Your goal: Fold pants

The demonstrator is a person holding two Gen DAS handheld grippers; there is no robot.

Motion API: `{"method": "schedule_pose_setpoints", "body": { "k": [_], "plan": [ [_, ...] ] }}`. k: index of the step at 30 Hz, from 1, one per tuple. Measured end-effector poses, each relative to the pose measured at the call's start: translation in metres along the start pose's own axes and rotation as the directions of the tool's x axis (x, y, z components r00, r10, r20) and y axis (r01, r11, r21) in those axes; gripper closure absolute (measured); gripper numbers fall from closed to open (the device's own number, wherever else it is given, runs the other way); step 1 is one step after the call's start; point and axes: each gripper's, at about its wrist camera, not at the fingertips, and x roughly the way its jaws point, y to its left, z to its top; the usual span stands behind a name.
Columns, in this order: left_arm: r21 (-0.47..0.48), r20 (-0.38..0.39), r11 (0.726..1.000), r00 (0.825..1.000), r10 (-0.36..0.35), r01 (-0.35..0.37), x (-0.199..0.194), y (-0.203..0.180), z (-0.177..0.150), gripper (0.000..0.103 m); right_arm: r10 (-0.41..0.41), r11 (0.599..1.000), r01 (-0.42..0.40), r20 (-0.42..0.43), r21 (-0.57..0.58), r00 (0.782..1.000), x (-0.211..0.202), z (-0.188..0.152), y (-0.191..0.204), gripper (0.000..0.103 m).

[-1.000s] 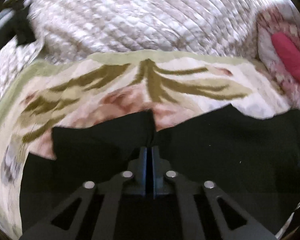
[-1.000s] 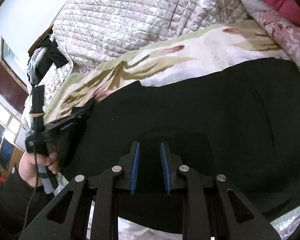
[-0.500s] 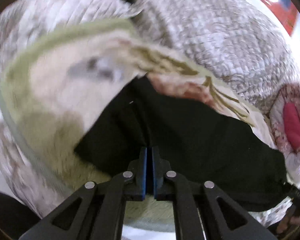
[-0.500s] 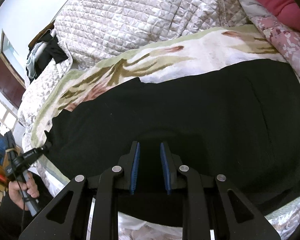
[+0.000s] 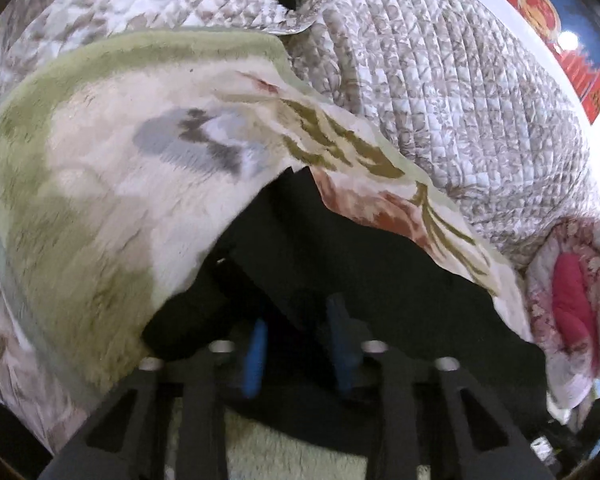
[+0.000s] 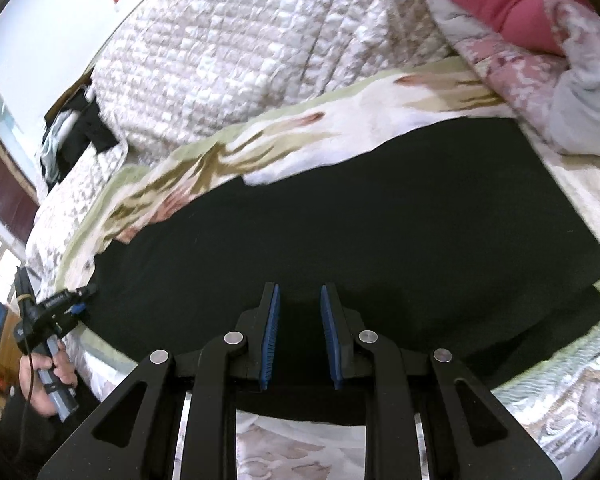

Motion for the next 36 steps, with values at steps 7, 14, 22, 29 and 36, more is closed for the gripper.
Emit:
{"method": "schedule_pose_setpoints", "body": {
  "k": [7, 14, 22, 29, 36],
  "plan": [
    [0.05, 0.057, 0.998, 0.997, 0.044, -0.047, -0.03, -0.002, -0.01, 0.099, -0.124, 0.984, 0.106, 0.116, 0.146, 0.985, -0.04, -0.016, -0.033, 0.082],
    [0.054, 0.008, 0.995, 0.997, 0.082, -0.082, -0.017, 0.0, -0.014, 0.099, -0.202, 0.923, 0.156, 0.1, 0.351, 0.974, -0.049, -0.025, -0.075, 0.081],
    [0.042, -0.005, 0.996, 0.997, 0.073, -0.072, -0.016, 0.001, -0.015, 0.098, -0.213, 0.882, 0.15, 0.093, 0.446, 0.973, -0.046, -0.019, -0.091, 0.081],
    [0.044, -0.005, 0.996, 0.997, 0.072, -0.071, -0.016, 0.002, -0.014, 0.098, -0.244, 0.858, 0.15, 0.132, 0.492, 0.961, -0.057, -0.024, -0.093, 0.081],
    [0.044, -0.005, 0.996, 0.997, 0.073, -0.073, -0.016, 0.001, -0.014, 0.098, -0.307, 0.824, 0.189, 0.14, 0.534, 0.942, -0.064, -0.025, -0.098, 0.04]
  ]
}}
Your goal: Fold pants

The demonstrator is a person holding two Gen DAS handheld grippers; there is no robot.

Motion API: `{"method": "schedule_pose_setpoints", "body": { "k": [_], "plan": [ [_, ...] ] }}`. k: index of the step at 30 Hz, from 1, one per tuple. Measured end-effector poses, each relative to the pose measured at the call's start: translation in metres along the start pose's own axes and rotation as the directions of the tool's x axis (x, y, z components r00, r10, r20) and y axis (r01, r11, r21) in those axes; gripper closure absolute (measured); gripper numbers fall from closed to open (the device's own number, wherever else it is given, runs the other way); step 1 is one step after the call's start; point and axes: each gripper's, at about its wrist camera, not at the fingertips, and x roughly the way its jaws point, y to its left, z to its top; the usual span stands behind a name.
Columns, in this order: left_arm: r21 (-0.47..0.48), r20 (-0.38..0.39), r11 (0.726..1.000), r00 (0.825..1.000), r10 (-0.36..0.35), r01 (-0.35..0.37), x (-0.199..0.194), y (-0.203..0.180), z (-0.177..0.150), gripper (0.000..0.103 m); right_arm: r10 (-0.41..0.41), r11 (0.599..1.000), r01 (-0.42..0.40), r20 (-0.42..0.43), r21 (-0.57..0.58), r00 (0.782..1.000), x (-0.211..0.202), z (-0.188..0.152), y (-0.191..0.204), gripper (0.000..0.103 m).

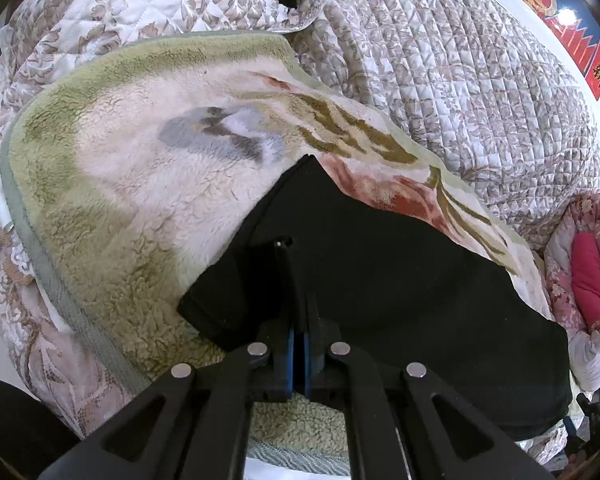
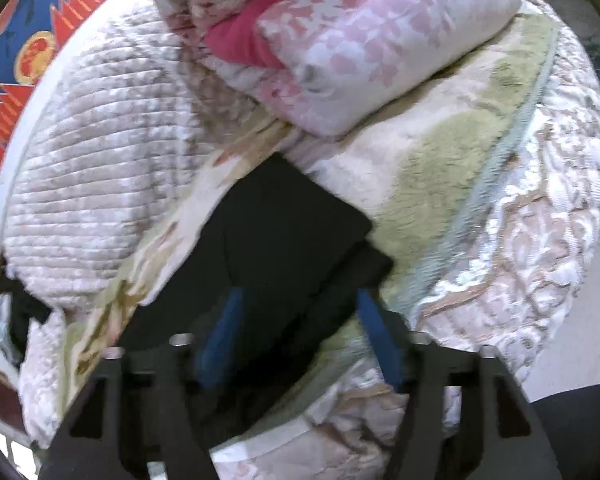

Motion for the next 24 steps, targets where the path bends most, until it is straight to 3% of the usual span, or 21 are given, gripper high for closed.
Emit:
{"method": "schedule_pose_setpoints", "body": {
  "k": [5, 9, 11, 13, 15, 22, 24],
  "plan": [
    [0.002, -0.002, 1.0, 1.0, -0.002, 0.002, 0.0, 0.0, 0.001, 0.098, 0.018, 0.998, -0.016, -0.033, 0.057, 0.999, 0.015, 0.009, -0.009, 0.04],
    [0.004, -0.004, 1.0, 1.0, -0.003, 0.003, 0.0, -0.001, 0.0, 0.098, -0.139, 0.989, 0.142, 0.059, -0.044, 0.989, -0.009, 0.01, 0.008, 0.04],
    [0.003, -0.003, 1.0, 1.0, -0.002, 0.002, 0.0, -0.001, 0.0, 0.098, -0.172, 0.981, 0.181, 0.12, -0.069, 0.978, -0.021, 0.009, 0.011, 0.04],
    [0.005, -0.004, 1.0, 1.0, -0.001, 0.001, 0.001, -0.001, 0.0, 0.098, -0.13, 0.987, 0.139, 0.108, -0.084, 0.986, -0.017, 0.01, 0.011, 0.04],
    [0.007, -0.004, 1.0, 1.0, -0.001, 0.001, 0.001, -0.002, 0.0, 0.098, -0.077, 0.994, 0.08, 0.032, -0.077, 0.996, -0.001, 0.011, 0.01, 0.039],
    [0.017, -0.006, 1.0, 1.0, -0.001, 0.001, 0.002, -0.003, 0.0, 0.098, -0.038, 0.995, 0.039, 0.019, -0.089, 0.999, 0.012, 0.023, 0.014, 0.039],
    [0.018, -0.008, 1.0, 1.0, -0.002, 0.003, 0.003, -0.003, 0.001, 0.098, -0.031, 0.999, 0.03, -0.015, -0.043, 0.999, 0.022, 0.028, 0.008, 0.039]
  ]
}}
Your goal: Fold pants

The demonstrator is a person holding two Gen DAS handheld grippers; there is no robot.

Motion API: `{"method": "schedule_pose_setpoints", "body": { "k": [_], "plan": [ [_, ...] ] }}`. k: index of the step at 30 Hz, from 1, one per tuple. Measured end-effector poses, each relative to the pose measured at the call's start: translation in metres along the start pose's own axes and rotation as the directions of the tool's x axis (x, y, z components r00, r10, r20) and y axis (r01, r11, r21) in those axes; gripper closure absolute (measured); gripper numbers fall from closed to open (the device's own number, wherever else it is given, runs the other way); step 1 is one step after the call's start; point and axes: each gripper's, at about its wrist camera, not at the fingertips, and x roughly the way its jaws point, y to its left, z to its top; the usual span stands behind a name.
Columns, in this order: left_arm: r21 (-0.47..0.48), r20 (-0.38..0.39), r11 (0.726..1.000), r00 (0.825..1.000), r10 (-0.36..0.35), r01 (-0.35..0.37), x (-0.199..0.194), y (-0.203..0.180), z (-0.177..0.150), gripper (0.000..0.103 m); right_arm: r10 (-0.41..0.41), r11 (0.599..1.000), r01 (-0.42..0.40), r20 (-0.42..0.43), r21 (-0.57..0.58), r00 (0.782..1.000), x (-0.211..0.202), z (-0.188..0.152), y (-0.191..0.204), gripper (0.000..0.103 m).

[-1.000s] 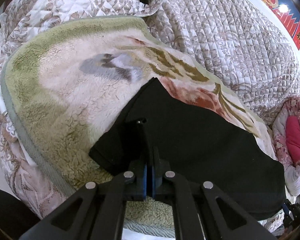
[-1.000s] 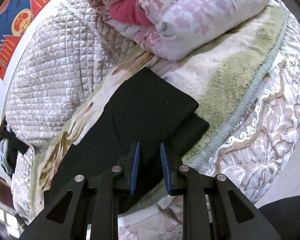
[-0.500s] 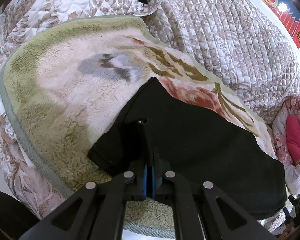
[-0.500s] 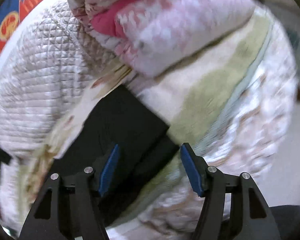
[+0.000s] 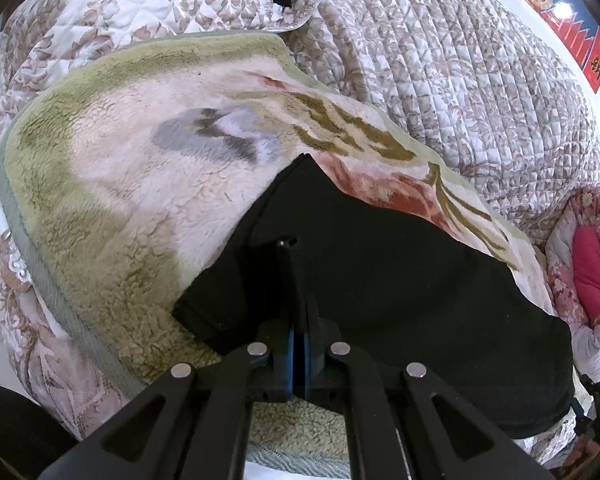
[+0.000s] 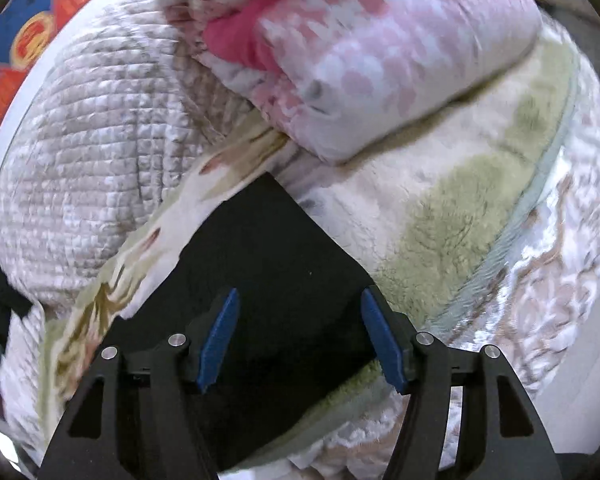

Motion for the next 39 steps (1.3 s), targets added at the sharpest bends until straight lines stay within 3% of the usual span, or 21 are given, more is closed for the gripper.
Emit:
{"method": "schedule_pose_setpoints", "body": {
  "k": [2, 4, 5, 6, 13, 17, 24, 25, 27, 30, 36, 39],
  "plan": [
    [-0.001, -0.002, 1.0, 1.0, -0.002, 0.002, 0.0, 0.001, 0.001, 0.098, 0.014, 1.0, -0.014, -0.001, 0.023, 1.0, 0.003, 0.004, -0.004, 0.041],
    [-0.001, -0.001, 1.0, 1.0, -0.002, 0.002, 0.0, 0.0, 0.001, 0.098, 0.029, 0.999, -0.029, 0.005, 0.041, 1.0, 0.002, 0.005, -0.006, 0.055],
    [-0.003, -0.002, 1.0, 1.0, -0.004, 0.004, 0.0, 0.0, 0.0, 0.099, 0.019, 0.998, -0.02, 0.009, 0.053, 1.0, 0.0, 0.005, -0.009, 0.068],
    [-0.006, -0.001, 1.0, 1.0, -0.007, 0.007, 0.0, 0.0, 0.001, 0.099, 0.024, 0.997, -0.024, 0.01, 0.078, 1.0, -0.001, 0.005, -0.013, 0.071],
    [-0.009, -0.004, 1.0, 1.0, -0.011, 0.011, 0.0, -0.001, 0.002, 0.099, 0.104, 0.968, -0.089, -0.054, 0.235, 0.993, -0.004, 0.006, -0.036, 0.07],
    [-0.007, -0.006, 1.0, 1.0, -0.012, 0.012, 0.001, 0.0, 0.002, 0.099, 0.134, 0.969, -0.109, -0.101, 0.221, 0.986, 0.005, 0.011, -0.029, 0.054],
    [-0.001, -0.009, 1.0, 1.0, -0.013, 0.013, 0.001, 0.001, 0.002, 0.099, 0.144, 0.962, -0.12, -0.082, 0.245, 0.986, 0.015, 0.017, -0.038, 0.051],
    [-0.001, -0.009, 1.0, 1.0, -0.014, 0.014, 0.001, 0.001, 0.002, 0.099, 0.142, 0.965, -0.122, -0.073, 0.231, 0.987, 0.012, 0.017, -0.037, 0.053],
    [-0.003, -0.01, 1.0, 1.0, -0.014, 0.014, 0.002, 0.001, 0.002, 0.099, 0.117, 0.971, -0.102, -0.059, 0.218, 0.991, 0.008, 0.019, -0.037, 0.078],
    [0.0, -0.011, 1.0, 1.0, -0.015, 0.015, 0.001, -0.001, 0.003, 0.099, 0.124, 0.973, -0.113, -0.042, 0.2, 0.991, 0.002, 0.023, -0.036, 0.093],
    [-0.026, 0.029, 0.997, 0.997, -0.066, 0.067, -0.022, 0.0, 0.016, 0.099, 0.23, 0.963, -0.23, 0.021, 0.14, 0.973, -0.034, 0.036, -0.014, 0.095],
    [-0.039, 0.034, 0.996, 0.996, -0.078, 0.08, -0.031, 0.003, 0.02, 0.099, 0.242, 0.962, -0.244, 0.026, 0.123, 0.97, -0.044, 0.032, -0.008, 0.095]
  ]
}}
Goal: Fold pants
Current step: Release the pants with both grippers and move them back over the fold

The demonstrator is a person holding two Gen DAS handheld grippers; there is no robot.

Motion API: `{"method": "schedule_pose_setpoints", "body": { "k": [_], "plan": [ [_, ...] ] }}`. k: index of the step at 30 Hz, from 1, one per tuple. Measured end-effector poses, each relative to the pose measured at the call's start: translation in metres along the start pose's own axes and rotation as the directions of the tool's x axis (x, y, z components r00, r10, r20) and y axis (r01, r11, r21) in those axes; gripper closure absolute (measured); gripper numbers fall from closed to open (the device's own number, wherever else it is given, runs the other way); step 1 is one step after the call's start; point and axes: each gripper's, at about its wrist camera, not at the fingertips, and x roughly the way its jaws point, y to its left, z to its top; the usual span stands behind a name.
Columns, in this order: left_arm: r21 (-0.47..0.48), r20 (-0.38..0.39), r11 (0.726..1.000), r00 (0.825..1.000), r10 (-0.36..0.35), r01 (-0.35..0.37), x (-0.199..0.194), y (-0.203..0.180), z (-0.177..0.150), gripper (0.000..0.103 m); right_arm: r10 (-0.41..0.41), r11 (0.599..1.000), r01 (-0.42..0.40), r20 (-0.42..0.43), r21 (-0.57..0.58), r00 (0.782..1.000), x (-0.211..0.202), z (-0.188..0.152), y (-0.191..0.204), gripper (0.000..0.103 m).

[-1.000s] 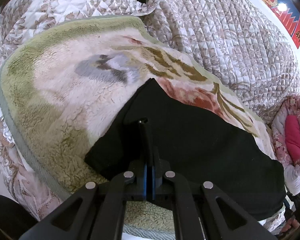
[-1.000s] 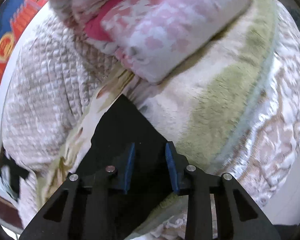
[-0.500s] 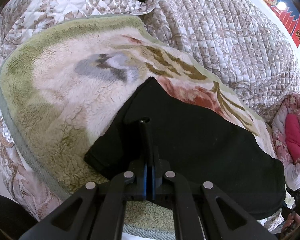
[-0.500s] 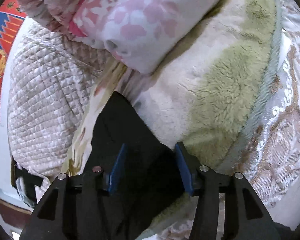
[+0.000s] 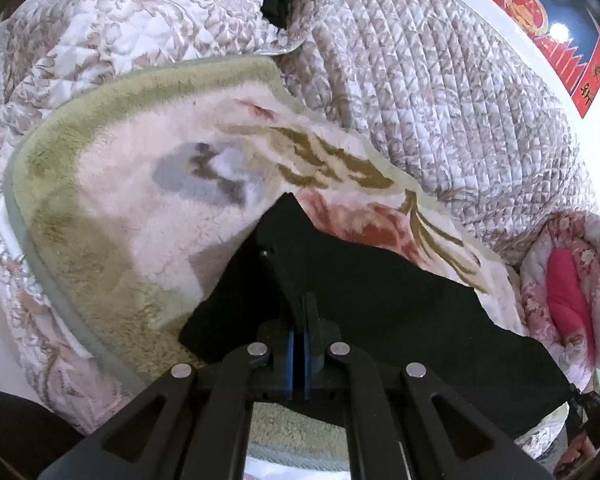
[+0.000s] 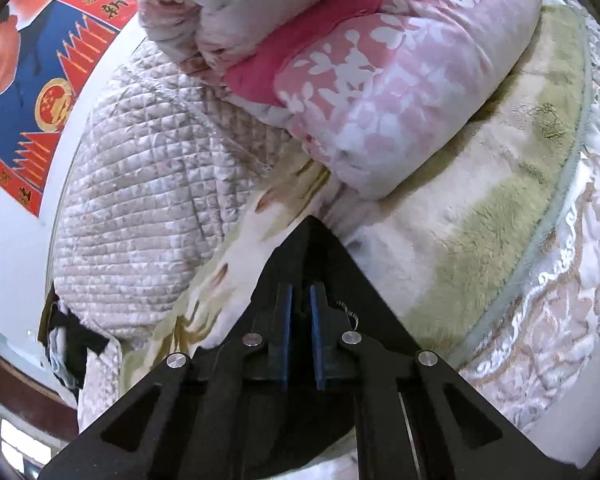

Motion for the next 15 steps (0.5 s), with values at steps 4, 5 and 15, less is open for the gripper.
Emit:
{"method": "schedule_pose_setpoints", "body": {
  "k": [4, 5, 15],
  "plan": [
    [-0.009, -0.003, 1.0, 1.0, 0.021, -0.021, -0.001, 0.007, -0.002, 0.099, -0.056, 0.998, 0.057, -0.01, 0.041, 0.998, 0.002, -0.006, -0.021, 0.095],
    [-0.016, -0.017, 0.999, 0.999, 0.028, -0.028, 0.003, 0.01, -0.002, 0.099, -0.072, 0.995, 0.074, -0.029, 0.065, 0.997, 0.006, -0.007, -0.029, 0.095],
    [0.054, -0.034, 0.985, 0.986, 0.165, -0.163, 0.002, 0.005, -0.007, 0.094, -0.272, 0.961, 0.271, -0.004, -0.046, 0.962, 0.003, -0.01, -0.015, 0.087]
  ]
}}
